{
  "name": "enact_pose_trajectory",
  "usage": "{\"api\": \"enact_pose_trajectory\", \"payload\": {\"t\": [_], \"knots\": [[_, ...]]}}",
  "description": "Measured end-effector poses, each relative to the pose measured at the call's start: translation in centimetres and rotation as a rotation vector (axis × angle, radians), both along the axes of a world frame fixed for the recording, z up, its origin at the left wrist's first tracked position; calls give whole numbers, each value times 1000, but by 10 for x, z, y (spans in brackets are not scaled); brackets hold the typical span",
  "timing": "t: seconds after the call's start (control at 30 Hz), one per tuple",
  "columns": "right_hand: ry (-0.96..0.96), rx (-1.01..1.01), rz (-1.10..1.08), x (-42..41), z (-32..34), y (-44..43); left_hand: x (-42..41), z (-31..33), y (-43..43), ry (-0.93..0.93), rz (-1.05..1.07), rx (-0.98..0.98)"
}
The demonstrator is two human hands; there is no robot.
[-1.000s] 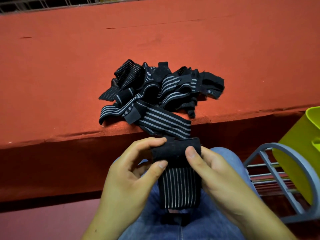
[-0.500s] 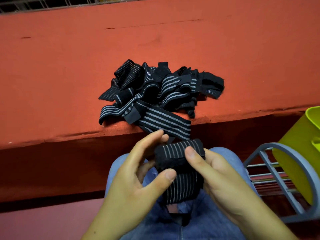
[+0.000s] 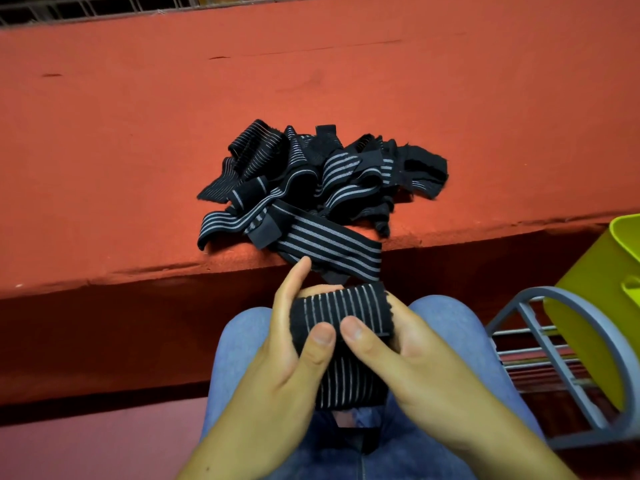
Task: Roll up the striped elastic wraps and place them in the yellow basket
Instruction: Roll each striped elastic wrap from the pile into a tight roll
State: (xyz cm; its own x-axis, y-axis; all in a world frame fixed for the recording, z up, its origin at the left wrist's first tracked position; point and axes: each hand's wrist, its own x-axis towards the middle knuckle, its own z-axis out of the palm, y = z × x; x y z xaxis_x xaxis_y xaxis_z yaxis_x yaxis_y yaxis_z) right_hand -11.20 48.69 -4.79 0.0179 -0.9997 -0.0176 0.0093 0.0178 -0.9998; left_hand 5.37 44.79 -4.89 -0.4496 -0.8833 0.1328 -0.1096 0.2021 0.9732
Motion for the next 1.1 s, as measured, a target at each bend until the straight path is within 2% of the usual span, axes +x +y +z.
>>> {"api": "enact_pose_trajectory", "payload": {"t": [0.1, 0.23, 0.43, 0.67, 0.83, 1.0, 1.1], "knots": [[-5, -25, -59, -1, 1, -1, 2, 6, -3, -24, -12, 46], [4, -22, -110, -5, 1, -2, 9, 4, -7, -83, 25, -22], [-64, 54, -73, -7, -1, 0, 9, 4, -6, -71, 39, -47], [-253, 147, -28, -7, -2, 0, 10, 6, -7, -26, 87, -52], [-226, 183, -45, -9, -4, 0, 8, 8, -6, -27, 99, -110], [-227, 163, -72, -10, -4, 0, 8, 5, -4, -2, 70, -47], [-233, 134, -92, -11, -5, 1, 7, 0, -7, 50, 45, 75]]}}
